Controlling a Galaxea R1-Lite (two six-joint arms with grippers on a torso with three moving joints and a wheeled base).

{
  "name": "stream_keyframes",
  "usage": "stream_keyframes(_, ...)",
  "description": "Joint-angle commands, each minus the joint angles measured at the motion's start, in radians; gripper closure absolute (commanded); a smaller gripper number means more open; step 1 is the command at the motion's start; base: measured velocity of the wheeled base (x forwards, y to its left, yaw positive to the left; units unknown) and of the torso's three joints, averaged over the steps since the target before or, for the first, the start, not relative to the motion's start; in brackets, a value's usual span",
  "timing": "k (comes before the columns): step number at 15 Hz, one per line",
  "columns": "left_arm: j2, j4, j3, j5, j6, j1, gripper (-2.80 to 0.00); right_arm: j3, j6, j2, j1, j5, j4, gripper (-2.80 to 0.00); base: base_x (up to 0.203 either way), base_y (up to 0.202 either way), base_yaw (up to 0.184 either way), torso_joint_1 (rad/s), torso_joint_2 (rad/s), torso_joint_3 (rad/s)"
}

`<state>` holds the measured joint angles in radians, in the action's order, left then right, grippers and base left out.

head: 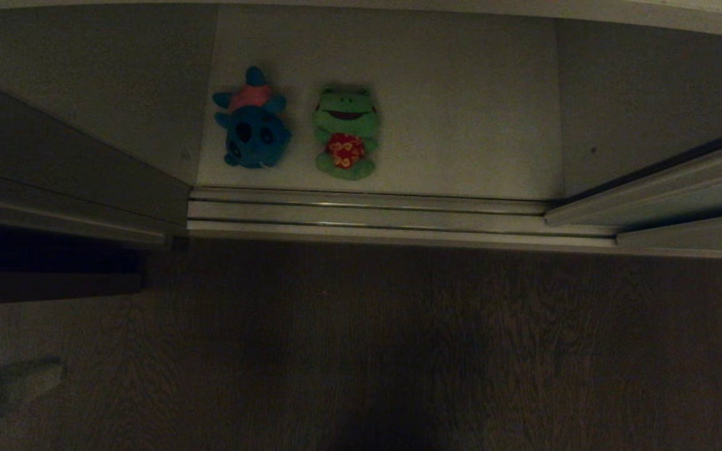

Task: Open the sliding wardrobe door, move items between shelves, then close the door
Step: Close the door

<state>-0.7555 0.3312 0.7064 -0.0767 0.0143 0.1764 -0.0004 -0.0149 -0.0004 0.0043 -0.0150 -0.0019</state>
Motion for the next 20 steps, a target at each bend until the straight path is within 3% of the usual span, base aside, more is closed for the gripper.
stream_keyframes(1,0.126,0.024,-0.066,-0.011,-0.001,-0.018,0.00,-0.001,0.000,-0.003,0.000,0.000,-0.001,0.00,0.000,0.000,0.000,0.000,0.00,0.000)
stream_keyframes(6,0.441,0.176,-0.171,-0.059,-0.054,-0.158,0.00,0.000,0.000,-0.004,0.000,0.000,0.000,0.00,0.000,0.000,0.000,0.000,0.00,0.000)
stream_keyframes(9,0.607,0.159,-0.381,-0.049,-0.092,-0.191,0.00,-0.001,-0.001,-0.003,0.000,0.000,-0.001,0.00,0.000,0.000,0.000,0.000,0.00,0.000)
stream_keyframes(12,0.757,0.038,-0.543,-0.025,-0.137,-0.196,0.00,-0.001,0.000,-0.004,0.000,0.000,-0.001,0.00,0.000,0.000,0.000,0.000,0.00,0.000)
stream_keyframes(15,0.754,-0.304,-0.690,0.042,-0.129,-0.196,0.00,-0.001,0.000,-0.004,0.001,0.000,0.000,0.00,0.000,0.000,0.000,0.000,0.00,0.000)
stream_keyframes(16,0.754,-0.343,-0.706,0.049,-0.124,-0.196,0.00,0.000,0.000,-0.004,0.000,0.000,0.000,0.00,0.000,0.000,0.000,0.000,0.00,0.000)
stream_keyframes(20,0.754,-0.330,-0.705,0.057,-0.123,-0.196,0.00,-0.001,0.000,-0.003,0.000,0.000,0.000,0.00,0.000,0.000,0.000,0.000,0.00,0.000)
